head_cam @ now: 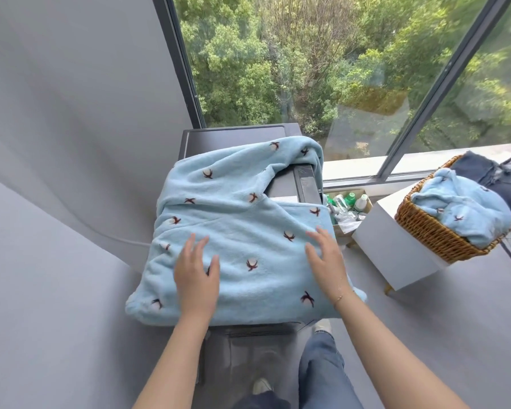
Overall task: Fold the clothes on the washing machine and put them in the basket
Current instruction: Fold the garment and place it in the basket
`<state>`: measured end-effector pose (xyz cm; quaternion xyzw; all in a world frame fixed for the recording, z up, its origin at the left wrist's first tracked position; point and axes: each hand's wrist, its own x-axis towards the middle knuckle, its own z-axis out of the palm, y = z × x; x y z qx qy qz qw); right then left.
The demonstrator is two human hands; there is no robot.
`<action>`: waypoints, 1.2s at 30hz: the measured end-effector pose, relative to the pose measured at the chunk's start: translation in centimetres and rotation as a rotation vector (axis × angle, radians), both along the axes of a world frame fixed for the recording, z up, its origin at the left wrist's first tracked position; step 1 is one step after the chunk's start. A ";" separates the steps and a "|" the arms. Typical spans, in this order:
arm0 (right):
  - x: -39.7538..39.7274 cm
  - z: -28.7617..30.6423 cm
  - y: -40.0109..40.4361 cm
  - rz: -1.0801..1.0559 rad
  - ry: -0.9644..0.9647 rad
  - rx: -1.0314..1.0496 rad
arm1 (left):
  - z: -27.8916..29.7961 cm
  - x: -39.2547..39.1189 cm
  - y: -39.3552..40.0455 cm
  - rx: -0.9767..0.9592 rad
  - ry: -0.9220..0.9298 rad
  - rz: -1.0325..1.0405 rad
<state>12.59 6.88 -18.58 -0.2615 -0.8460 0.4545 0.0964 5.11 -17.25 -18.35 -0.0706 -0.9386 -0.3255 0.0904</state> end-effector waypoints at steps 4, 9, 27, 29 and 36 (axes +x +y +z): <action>-1.4 -2.8 0.2 0.388 -0.354 0.461 | -3.2 -2.0 0.6 -0.528 -0.357 -0.047; -2.9 -3.5 0.1 0.353 -0.285 0.617 | -3.6 -3.1 0.5 -0.549 -0.320 0.080; -28.4 1.8 12.9 0.202 0.081 0.076 | 1.6 -26.3 11.6 -0.110 -0.350 0.071; -30.8 1.7 14.8 0.224 0.000 0.182 | 0.9 -28.3 11.5 -0.168 -0.377 0.065; -34.0 -0.3 17.5 0.453 -0.426 0.280 | -3.1 -31.7 10.7 -0.217 -0.585 0.057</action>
